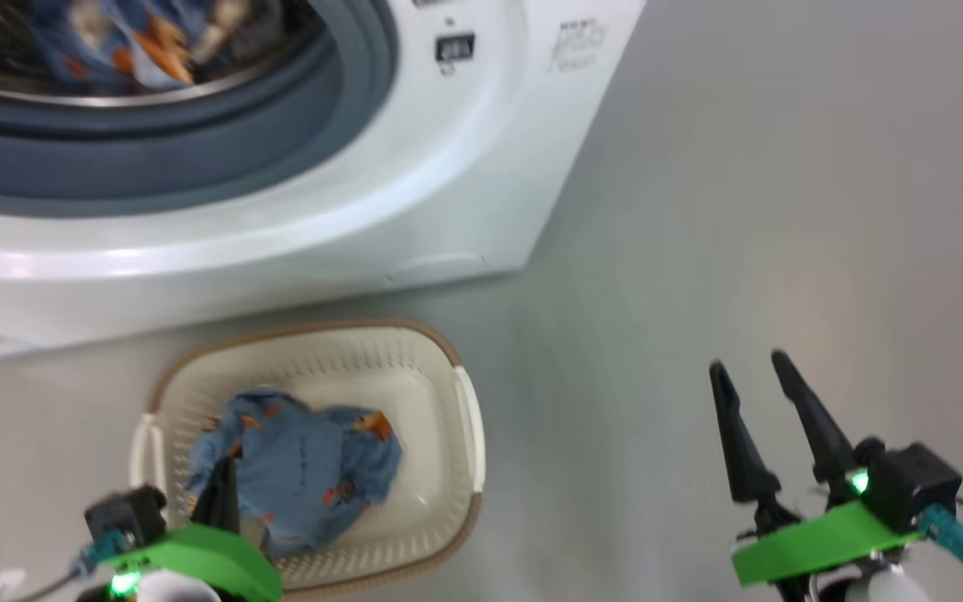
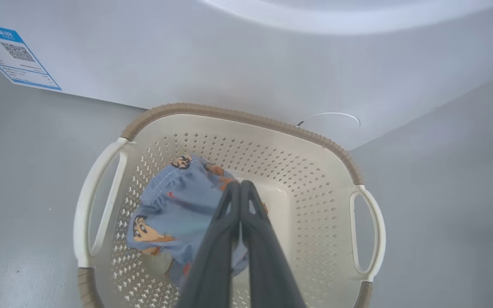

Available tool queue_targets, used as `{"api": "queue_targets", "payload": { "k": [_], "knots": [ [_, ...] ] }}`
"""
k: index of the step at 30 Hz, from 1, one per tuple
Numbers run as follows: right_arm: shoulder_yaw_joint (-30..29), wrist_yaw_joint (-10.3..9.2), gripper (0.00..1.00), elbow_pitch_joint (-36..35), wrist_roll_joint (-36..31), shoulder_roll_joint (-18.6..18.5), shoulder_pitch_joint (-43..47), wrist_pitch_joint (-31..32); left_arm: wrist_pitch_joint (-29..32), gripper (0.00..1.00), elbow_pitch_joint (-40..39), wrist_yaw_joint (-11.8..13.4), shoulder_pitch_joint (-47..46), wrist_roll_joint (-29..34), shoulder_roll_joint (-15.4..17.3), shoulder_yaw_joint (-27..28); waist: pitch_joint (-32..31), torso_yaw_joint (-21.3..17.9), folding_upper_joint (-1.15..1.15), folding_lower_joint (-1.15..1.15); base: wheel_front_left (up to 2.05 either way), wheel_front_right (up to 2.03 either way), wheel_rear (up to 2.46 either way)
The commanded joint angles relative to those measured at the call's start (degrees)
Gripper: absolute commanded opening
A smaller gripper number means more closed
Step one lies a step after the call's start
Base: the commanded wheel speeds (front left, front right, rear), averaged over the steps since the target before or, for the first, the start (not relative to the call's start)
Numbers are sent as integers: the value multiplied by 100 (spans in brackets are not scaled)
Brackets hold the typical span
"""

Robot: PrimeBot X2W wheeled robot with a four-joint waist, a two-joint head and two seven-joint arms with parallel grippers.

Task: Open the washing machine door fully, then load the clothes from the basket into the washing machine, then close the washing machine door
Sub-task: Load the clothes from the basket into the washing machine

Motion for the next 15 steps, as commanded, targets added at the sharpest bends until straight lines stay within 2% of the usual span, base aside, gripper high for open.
{"api": "queue_targets", "payload": {
  "k": [1,15],
  "knots": [
    [92,52,100,-68,-93,-21,222,-27,-72,0,-353,144,317,70,57,140,-828,471,0,0,0,0,0],
    [-15,52,100,48,-247,-21,1008,-27,-90,0,-2217,653,1766,347,-50,176,-2224,782,0,0,0,0,0]
  ]
}}
